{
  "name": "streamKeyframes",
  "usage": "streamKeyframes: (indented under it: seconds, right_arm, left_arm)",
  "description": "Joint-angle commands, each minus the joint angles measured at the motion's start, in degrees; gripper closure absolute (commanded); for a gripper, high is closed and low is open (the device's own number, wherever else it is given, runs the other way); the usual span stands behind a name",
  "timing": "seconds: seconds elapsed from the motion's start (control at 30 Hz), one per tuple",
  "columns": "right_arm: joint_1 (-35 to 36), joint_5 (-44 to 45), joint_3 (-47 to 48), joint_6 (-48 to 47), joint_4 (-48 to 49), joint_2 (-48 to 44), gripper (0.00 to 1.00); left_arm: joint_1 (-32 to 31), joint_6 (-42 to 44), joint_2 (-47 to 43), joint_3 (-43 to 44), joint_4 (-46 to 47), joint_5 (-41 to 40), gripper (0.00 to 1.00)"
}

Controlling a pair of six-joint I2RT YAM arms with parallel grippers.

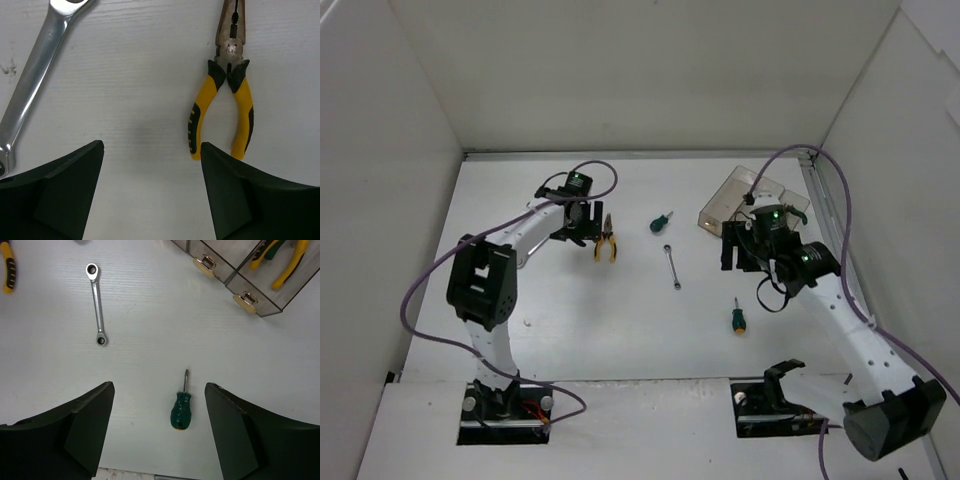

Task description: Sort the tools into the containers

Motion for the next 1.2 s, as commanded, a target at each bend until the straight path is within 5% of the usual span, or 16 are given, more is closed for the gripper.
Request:
streamKeyframes:
  seconds: [0.0, 0.33, 1.17]
  right_arm:
    - [0.1, -1.3, -1.4, 2.2, 3.3, -5.5, 0.29]
    - [0.2, -2.3, -4.9, 3.8, 2.3, -9.7, 0.27]
    - [0.4, -3.5, -6.2, 1.3, 2.3, -8.2, 0.27]
  left_arm:
    - [-0.1, 0.3, 3.2, 5.0, 1.4, 1.1, 0.27]
    - [-2.7, -1.6, 10.4, 6.0, 2.5, 1.5, 0.46]
    - [-3.2, -11.8, 2.0, 5.1, 5.7, -0.6, 0.32]
